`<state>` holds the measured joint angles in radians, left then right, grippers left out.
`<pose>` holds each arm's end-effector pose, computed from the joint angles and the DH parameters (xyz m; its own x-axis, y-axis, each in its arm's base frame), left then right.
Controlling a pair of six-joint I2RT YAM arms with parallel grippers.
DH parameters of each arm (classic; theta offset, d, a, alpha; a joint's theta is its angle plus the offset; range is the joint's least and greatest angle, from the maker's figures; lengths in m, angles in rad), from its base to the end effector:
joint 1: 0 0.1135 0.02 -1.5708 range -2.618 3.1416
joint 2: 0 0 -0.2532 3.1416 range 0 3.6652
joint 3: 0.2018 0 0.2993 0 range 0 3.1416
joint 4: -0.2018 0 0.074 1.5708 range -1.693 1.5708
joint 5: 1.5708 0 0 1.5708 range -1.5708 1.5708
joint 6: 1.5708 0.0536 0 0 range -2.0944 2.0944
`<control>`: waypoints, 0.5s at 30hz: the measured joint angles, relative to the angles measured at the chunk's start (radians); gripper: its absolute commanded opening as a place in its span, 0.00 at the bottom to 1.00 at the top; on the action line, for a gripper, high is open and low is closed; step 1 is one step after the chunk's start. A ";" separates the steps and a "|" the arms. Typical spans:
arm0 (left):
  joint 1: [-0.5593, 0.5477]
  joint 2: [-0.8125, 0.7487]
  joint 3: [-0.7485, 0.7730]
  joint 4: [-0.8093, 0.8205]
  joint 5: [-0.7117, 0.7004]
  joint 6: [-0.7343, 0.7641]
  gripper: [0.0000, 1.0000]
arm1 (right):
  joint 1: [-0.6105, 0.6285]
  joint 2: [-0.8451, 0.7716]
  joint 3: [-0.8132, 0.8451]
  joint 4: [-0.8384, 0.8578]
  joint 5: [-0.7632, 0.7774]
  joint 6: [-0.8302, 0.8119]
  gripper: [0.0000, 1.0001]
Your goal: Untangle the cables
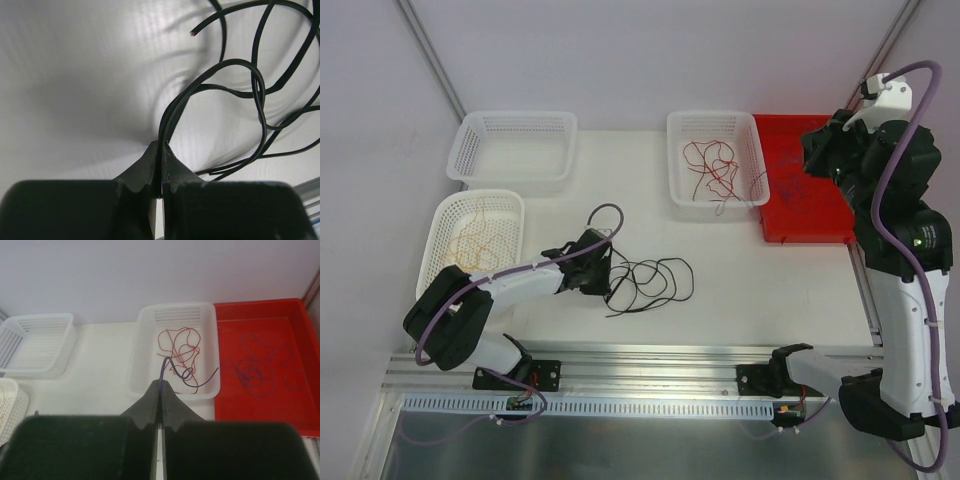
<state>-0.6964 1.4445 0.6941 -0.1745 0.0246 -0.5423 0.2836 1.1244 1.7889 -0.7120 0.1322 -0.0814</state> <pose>0.2449 -0.2065 0.1067 -0.8615 0.0478 -0.5054 0.2428 0.9131 -0.3275 0.2242 0.0580 0.5639 -0.0332 -0.0936 -0.9951 -0.1542 0.9842 -0.0874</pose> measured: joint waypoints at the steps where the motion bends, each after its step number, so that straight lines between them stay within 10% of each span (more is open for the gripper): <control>1: 0.012 -0.015 -0.014 -0.011 -0.007 -0.010 0.00 | -0.019 0.000 0.013 -0.001 0.003 -0.004 0.01; 5: 0.044 -0.075 -0.037 -0.053 -0.032 -0.037 0.01 | -0.077 0.003 0.065 -0.005 0.006 -0.010 0.01; 15: 0.117 -0.133 0.039 -0.188 -0.024 -0.031 0.53 | -0.147 0.036 0.037 0.002 0.005 -0.010 0.01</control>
<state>-0.5797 1.3117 0.7334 -0.3626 0.0010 -0.5728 0.1368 1.1603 1.8259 -0.7101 0.1368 -0.0917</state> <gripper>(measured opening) 0.455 0.020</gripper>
